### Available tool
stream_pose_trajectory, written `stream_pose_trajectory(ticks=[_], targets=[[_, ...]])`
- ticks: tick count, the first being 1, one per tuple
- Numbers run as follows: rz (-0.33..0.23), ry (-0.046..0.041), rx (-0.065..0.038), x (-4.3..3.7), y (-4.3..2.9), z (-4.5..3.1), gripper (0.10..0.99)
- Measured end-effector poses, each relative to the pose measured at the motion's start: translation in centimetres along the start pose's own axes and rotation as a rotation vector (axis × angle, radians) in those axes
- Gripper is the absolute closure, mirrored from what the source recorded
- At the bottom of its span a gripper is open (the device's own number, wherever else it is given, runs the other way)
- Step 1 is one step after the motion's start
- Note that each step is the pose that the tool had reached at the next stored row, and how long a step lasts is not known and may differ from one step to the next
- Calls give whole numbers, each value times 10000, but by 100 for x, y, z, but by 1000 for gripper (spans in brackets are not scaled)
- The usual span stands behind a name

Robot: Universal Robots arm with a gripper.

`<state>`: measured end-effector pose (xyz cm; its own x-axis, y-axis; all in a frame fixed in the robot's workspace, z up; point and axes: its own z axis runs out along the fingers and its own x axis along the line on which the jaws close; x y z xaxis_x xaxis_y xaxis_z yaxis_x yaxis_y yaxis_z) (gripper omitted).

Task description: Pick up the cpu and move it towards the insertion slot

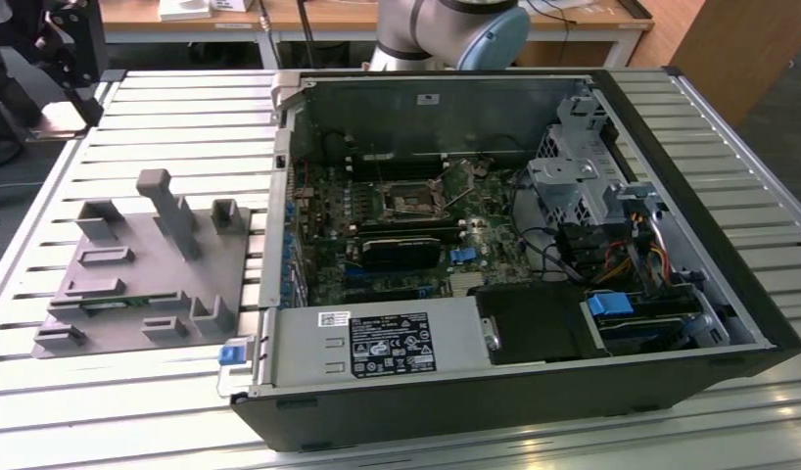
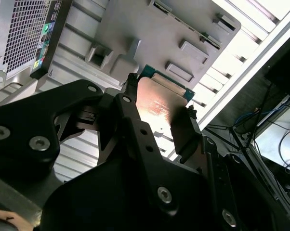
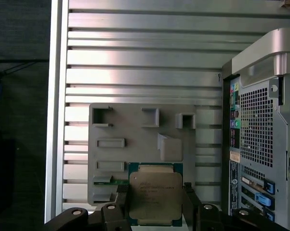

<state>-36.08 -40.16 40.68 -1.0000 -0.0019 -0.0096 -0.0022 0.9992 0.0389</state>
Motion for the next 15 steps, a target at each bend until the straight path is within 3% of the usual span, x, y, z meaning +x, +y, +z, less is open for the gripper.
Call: stream_pose_trajectory(ticks=[15], targets=[[0,1,0,-107,0,1,557]])
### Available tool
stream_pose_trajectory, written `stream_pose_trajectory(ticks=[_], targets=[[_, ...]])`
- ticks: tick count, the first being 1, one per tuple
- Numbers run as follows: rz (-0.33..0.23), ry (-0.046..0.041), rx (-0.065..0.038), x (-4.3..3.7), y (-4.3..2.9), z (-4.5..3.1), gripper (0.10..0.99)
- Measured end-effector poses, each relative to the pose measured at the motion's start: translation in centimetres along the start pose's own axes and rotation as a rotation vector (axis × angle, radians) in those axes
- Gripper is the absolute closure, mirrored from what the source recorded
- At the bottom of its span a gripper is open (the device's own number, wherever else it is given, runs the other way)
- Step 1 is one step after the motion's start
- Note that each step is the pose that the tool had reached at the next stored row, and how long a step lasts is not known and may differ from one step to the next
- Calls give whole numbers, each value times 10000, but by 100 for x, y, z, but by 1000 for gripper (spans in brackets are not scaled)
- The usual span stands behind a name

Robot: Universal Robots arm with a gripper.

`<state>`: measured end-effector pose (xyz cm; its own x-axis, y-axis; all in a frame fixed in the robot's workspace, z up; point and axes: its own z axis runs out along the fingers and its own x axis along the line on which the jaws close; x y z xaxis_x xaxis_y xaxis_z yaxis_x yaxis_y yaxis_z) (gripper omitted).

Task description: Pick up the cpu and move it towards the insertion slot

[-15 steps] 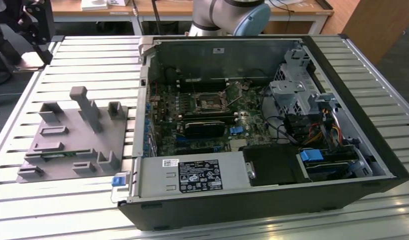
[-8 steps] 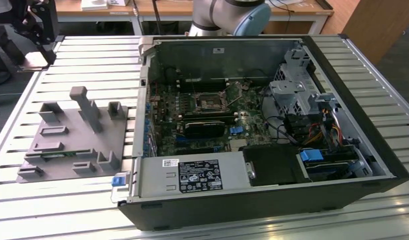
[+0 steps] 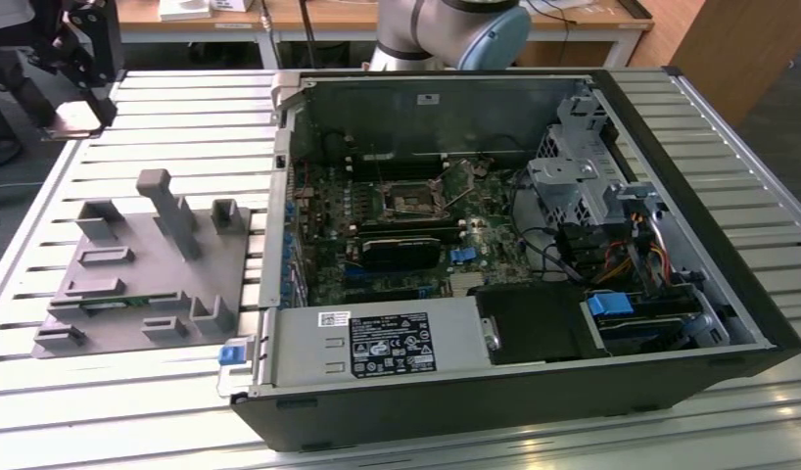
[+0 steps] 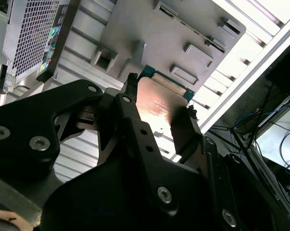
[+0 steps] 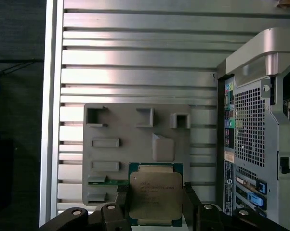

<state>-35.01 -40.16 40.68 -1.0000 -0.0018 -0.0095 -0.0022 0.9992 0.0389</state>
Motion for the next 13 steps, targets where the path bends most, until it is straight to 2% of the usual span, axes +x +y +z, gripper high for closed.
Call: stream_pose_trajectory(ticks=[13], targets=[[-1,-1,0,-91,0,1,557]])
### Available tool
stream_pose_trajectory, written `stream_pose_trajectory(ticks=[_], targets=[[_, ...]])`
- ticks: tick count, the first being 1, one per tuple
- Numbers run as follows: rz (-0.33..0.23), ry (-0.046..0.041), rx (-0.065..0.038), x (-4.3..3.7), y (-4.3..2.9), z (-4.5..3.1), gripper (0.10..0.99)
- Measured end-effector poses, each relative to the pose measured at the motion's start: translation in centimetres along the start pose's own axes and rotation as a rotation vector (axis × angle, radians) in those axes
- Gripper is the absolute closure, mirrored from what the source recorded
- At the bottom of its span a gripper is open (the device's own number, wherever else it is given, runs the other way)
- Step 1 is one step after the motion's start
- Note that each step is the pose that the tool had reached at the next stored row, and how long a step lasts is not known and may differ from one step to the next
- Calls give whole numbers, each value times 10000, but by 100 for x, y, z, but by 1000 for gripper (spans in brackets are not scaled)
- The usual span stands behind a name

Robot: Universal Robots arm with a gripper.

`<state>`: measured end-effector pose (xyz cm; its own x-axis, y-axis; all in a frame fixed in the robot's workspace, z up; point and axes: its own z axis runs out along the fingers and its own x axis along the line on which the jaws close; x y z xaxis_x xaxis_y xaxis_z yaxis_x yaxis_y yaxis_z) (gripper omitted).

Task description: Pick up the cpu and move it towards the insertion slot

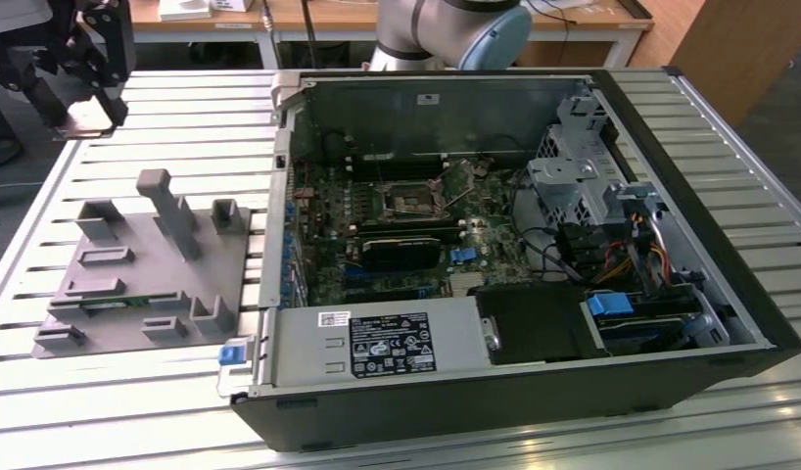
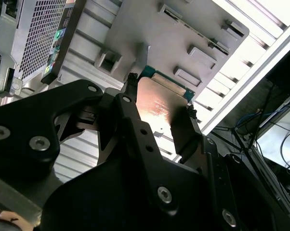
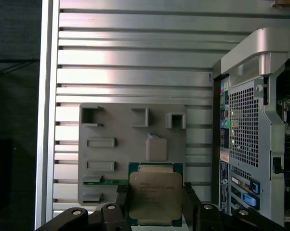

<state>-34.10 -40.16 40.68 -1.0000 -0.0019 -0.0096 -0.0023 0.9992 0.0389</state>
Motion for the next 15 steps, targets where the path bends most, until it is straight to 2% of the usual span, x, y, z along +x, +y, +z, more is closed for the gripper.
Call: stream_pose_trajectory(ticks=[15], targets=[[0,1,1,-120,0,1,557]])
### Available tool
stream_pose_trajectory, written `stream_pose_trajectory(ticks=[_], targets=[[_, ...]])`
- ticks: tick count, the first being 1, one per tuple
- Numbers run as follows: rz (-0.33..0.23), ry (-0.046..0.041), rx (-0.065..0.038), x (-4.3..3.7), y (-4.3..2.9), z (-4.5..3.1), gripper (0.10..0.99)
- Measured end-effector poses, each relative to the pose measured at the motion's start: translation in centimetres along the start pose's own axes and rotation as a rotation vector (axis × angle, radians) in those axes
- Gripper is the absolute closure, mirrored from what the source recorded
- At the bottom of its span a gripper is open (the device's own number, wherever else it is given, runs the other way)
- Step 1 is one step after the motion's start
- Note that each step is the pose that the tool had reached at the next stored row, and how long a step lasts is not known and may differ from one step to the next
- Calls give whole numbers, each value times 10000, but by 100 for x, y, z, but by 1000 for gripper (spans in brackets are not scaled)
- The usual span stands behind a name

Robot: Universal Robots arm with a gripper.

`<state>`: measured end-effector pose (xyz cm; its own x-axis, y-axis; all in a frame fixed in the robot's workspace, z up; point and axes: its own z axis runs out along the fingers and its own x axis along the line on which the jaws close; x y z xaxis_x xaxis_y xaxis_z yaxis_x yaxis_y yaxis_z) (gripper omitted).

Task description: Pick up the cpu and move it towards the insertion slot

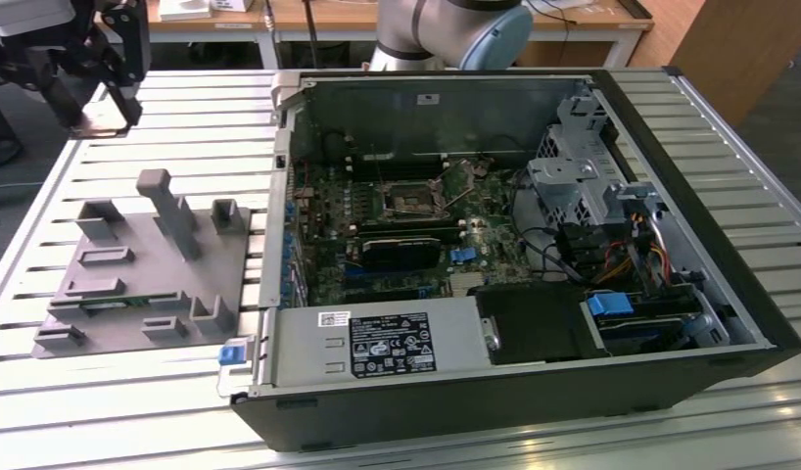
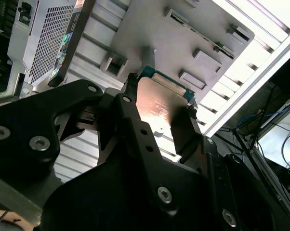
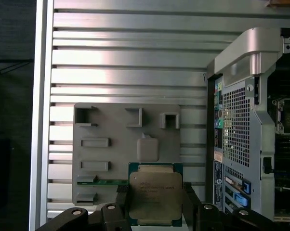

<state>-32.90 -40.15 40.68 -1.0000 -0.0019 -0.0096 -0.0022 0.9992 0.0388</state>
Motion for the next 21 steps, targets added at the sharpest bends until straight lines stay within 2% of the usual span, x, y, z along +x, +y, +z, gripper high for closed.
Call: stream_pose_trajectory(ticks=[21], targets=[[1,0,0,-153,0,1,557]])
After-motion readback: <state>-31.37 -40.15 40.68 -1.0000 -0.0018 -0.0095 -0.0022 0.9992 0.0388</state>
